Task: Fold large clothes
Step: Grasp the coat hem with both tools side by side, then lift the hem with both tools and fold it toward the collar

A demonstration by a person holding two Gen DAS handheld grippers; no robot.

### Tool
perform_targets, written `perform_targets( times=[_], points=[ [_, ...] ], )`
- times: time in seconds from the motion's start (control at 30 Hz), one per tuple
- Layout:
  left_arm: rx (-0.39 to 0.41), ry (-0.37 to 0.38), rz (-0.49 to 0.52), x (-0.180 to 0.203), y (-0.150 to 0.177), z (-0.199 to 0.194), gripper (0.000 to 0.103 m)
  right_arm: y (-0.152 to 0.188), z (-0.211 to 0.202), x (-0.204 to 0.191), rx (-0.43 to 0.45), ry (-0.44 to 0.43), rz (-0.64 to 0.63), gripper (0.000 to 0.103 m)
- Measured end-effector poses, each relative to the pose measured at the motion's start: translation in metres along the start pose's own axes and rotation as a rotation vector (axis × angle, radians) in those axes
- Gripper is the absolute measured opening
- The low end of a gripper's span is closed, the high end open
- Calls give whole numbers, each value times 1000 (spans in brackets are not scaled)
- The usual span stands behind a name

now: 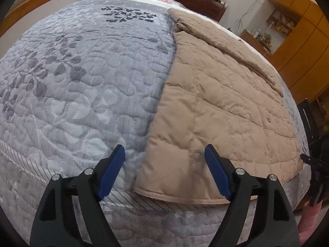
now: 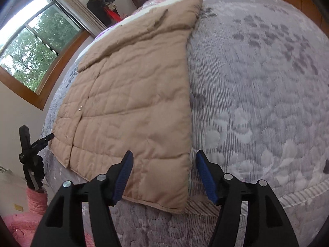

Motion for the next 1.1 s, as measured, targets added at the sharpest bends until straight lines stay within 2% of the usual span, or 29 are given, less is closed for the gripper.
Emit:
perform_targets(
  times=[0.13, 0.17, 0.2, 0.23, 0.27, 0.33, 0.37, 0.5, 0.6, 0.83, 1.0, 1.1],
  points=[
    [-12, 29, 37, 15, 4, 3, 75, 1, 9, 3, -3, 0, -4, 62],
    [-7, 8, 50, 17, 5, 3, 67, 1, 8, 1, 1, 4, -13, 59],
    [-2, -17, 68, 18, 6, 4, 62, 2, 9, 0, 0, 8, -23, 51],
    [5, -24, 76, 20, 6, 3, 50, 1, 10, -1, -2, 10, -26, 41],
    [3, -9, 72, 21, 7, 3, 33, 2, 12, -3, -7, 2, -29, 33],
    [-4, 34, 55, 24, 7, 1, 22, 4, 15, -9, -9, -13, -41, 18],
    [3, 38, 56, 26, 7, 0, 18, 3, 15, -12, -5, -12, -51, 16],
    [48, 28, 65, 30, 10, -13, 14, 3, 6, -19, 22, -8, -82, 11],
    [82, 51, 64, 33, 13, -33, 13, 9, -8, -24, 42, -28, -94, 11],
    [85, 26, 145, 43, 49, -63, 13, 32, -33, -27, 63, -33, -114, 11],
    [15, -20, 155, 37, 79, -37, 14, 50, -10, -11, 24, 21, -80, 11],
    [18, 10, 125, 31, 78, -26, 14, 49, -2, -4, 31, 3, -56, 11]
  ],
)
Point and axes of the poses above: each gripper's, at about its wrist camera, not at the fingertips, and z roughly the way its jaws point, x to its right, y to its underside, the point moved 8 cm from there along z, roughly the way its jaws point, and after that the axes turned 7 degrees about -y, right-handed, at the moved point
